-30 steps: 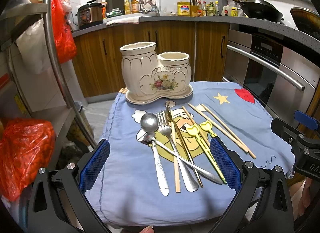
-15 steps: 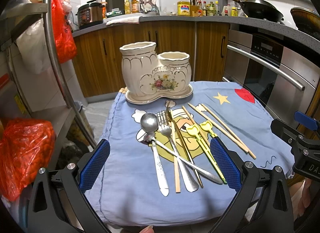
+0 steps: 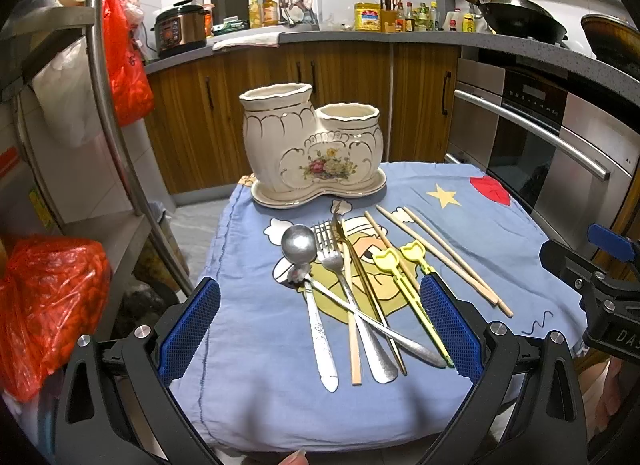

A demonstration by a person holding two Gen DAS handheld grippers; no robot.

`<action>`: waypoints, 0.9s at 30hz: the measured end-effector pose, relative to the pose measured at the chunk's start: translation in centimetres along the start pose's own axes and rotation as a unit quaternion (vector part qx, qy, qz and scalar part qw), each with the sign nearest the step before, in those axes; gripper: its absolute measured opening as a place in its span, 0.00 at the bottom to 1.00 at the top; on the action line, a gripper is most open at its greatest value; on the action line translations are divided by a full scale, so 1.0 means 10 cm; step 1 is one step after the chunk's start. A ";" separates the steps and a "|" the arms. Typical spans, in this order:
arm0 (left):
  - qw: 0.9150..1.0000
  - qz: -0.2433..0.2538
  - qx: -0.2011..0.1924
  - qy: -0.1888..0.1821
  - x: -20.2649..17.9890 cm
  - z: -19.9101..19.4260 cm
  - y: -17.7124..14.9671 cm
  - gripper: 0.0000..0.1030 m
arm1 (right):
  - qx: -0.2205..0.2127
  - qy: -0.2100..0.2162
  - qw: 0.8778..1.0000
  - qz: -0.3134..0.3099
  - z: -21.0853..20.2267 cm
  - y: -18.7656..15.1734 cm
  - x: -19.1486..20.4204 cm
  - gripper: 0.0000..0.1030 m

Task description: Organize utensils

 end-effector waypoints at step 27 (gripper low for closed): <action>1.000 0.002 0.003 0.000 -0.02 0.01 -0.01 0.97 | 0.006 -0.003 1.000 0.002 0.06 -0.04 0.01 0.95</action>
Point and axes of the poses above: each gripper's, at about its wrist camera, not at the fingertips, and z roughly the way its jaws point, x to its left, y to its top, the point moved 8 cm from there along z, roughly the way its jaws point, and after that the axes turned 15 degrees about y, right-handed, at the moved point
